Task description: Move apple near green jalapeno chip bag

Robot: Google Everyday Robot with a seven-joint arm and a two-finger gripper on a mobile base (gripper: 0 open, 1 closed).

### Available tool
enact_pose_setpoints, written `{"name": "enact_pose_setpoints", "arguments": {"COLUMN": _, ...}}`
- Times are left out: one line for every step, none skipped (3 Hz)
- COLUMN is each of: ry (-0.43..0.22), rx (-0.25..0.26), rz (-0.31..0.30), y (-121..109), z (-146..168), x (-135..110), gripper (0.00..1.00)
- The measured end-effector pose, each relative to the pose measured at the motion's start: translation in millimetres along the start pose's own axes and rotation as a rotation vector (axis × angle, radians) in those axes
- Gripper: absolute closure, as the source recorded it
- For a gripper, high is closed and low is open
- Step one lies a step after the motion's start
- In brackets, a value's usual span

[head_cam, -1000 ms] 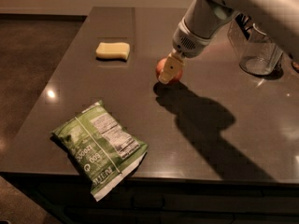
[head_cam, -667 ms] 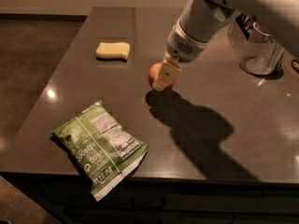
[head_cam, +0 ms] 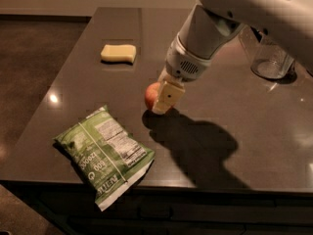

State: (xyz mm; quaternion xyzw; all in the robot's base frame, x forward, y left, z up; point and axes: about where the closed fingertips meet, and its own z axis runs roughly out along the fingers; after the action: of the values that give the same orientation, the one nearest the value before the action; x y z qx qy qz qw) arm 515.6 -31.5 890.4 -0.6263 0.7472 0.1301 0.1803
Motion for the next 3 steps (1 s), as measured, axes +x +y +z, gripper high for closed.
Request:
{"name": "enact_pose_setpoints", "arguments": {"ry": 0.0, "rx": -0.027, "rz": -0.043, "y": 19, "z": 9, "x": -3, "gripper": 0.82}}
{"name": "enact_pose_setpoints", "arguments": {"ry": -0.017, "rx": -0.059, "rz": -0.07, "y": 32, "z": 16, "x": -9, "gripper": 0.61}}
{"name": "enact_pose_setpoints", "arguments": {"ry": -0.034, "rx": -0.1, "rz": -0.094, "y": 44, "z": 25, "x": -15, "gripper": 0.36}}
